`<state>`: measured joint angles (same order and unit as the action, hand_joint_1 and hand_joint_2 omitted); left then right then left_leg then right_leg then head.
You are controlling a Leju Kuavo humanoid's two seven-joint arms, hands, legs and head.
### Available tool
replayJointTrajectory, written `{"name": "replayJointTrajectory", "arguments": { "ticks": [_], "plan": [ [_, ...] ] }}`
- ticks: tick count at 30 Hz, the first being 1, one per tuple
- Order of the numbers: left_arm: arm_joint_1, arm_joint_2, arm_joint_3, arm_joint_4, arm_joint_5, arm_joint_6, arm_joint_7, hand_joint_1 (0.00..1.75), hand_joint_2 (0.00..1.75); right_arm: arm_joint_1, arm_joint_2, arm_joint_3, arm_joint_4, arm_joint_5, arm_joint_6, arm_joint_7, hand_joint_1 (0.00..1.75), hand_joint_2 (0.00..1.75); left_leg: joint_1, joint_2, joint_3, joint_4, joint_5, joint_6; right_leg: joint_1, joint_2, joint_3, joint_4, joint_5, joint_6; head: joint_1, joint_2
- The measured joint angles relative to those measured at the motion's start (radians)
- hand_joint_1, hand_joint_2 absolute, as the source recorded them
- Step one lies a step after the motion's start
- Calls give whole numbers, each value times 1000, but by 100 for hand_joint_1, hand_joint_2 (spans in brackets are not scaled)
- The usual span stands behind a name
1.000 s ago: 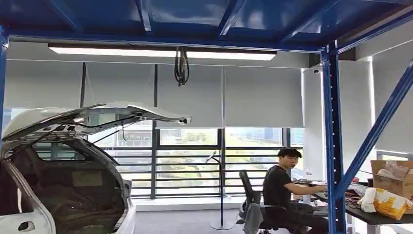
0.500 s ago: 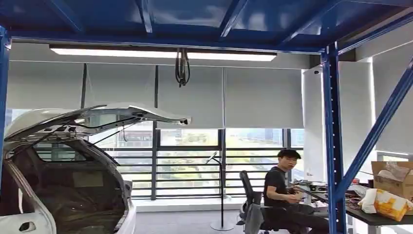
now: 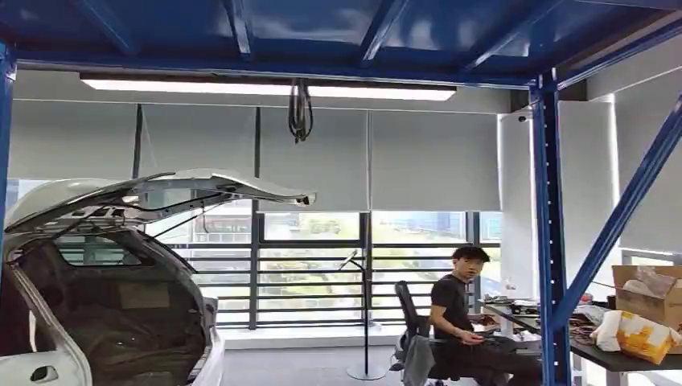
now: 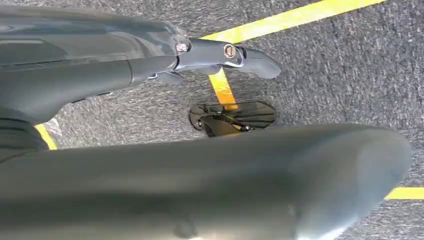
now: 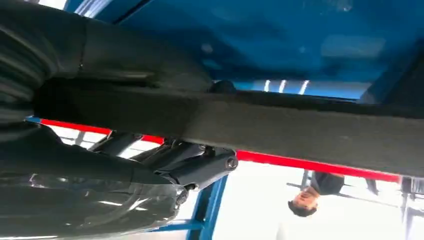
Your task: Take the parts from the cabinet and place them on the table.
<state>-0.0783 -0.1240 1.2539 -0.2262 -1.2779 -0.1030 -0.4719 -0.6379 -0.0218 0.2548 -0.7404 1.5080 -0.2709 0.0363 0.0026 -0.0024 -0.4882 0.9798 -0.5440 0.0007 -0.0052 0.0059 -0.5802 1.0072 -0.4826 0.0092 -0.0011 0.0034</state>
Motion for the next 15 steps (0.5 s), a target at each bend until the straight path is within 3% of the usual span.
{"name": "replayJointTrajectory", "arguments": {
  "ticks": [9, 11, 15],
  "plan": [
    [0, 1, 0, 0, 13, 5, -2, 0, 0, 44, 24, 30, -242, -50, 64, -55, 175, 175, 0, 0, -2, 0, 0, 0, 0, 0, -2, 0, 0, 0, 0, 0],
    [-1, 1, 1, 0, 21, 1, -15, 0, 0, 56, 29, 49, -308, -99, 84, -76, 175, 175, 0, 0, -2, 0, 0, 0, 0, 0, -2, 0, 0, 0, 0, 0],
    [0, 1, 3, 0, 35, -3, -46, 0, 0, 95, 39, 79, -449, -324, 140, -159, 175, 175, 0, 0, -2, 0, 0, 0, 0, 0, -2, 0, 0, 0, 0, 0]
  ]
}}
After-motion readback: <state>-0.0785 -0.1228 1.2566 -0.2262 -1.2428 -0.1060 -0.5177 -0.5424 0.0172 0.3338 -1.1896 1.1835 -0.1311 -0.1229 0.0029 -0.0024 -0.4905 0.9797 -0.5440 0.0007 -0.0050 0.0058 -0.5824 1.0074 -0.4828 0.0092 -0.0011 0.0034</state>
